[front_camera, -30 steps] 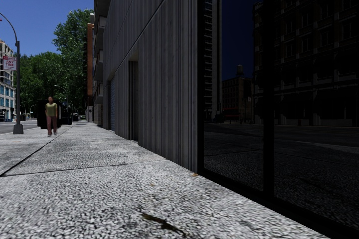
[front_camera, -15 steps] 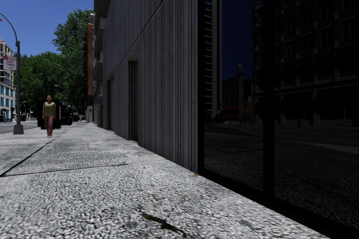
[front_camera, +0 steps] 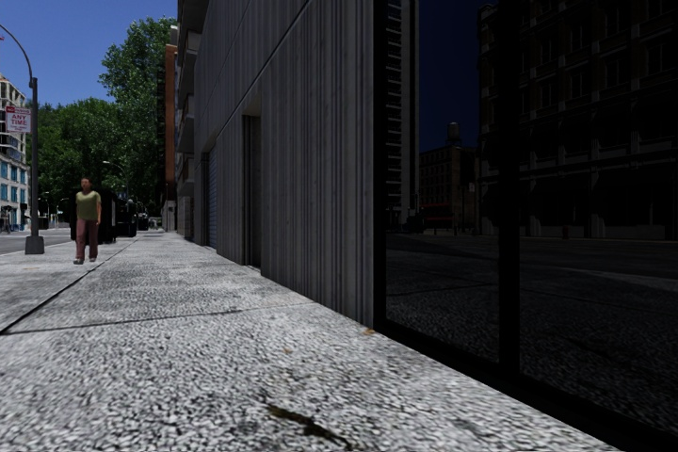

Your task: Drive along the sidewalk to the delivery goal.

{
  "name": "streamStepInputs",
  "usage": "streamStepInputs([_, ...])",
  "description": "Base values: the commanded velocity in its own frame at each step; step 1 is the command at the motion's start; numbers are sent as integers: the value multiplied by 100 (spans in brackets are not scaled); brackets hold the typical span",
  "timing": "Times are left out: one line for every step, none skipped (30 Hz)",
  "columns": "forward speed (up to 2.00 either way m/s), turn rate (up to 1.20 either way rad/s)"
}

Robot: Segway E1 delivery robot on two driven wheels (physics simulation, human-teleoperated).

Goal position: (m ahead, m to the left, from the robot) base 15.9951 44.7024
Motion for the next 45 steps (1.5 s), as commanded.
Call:
streamStepInputs([200, 25])
streamStepInputs([200, 38])
streamStepInputs([200, 42])
streamStepInputs([200, 43])
streamStepInputs([200, 43])
streamStepInputs([200, 43])
streamStepInputs([200, 43])
streamStepInputs([200, 43])
streamStepInputs([200, 43])
streamStepInputs([200, 43])
streamStepInputs([200, 43])
streamStepInputs([200, 43])
streamStepInputs([200, 45])
streamStepInputs([200, 45])
streamStepInputs([200, 45])
streamStepInputs([200, 45])
streamStepInputs([200, 45])
streamStepInputs([200, 45])
streamStepInputs([200, 45])
streamStepInputs([200, 45])
streamStepInputs([200, 45])
streamStepInputs([200, 45])
streamStepInputs([200, 45])
streamStepInputs([200, 45])
streamStepInputs([200, 45])
streamStepInputs([200, 45])
streamStepInputs([200, 45])
streamStepInputs([200, 45])
streamStepInputs([200, 45])
streamStepInputs([200, 45])
streamStepInputs([200, 45])
streamStepInputs([200, 45])
streamStepInputs([200, 45])
streamStepInputs([200, 45])
streamStepInputs([200, 45])
streamStepInputs([200, 45])
streamStepInputs([200, 45])
streamStepInputs([200, 45])
streamStepInputs([200, 45])
streamStepInputs([200, 45])
streamStepInputs([200, 45])
streamStepInputs([200, 45])
streamStepInputs([200, 45])
streamStepInputs([200, 45])
streamStepInputs([200, 45])
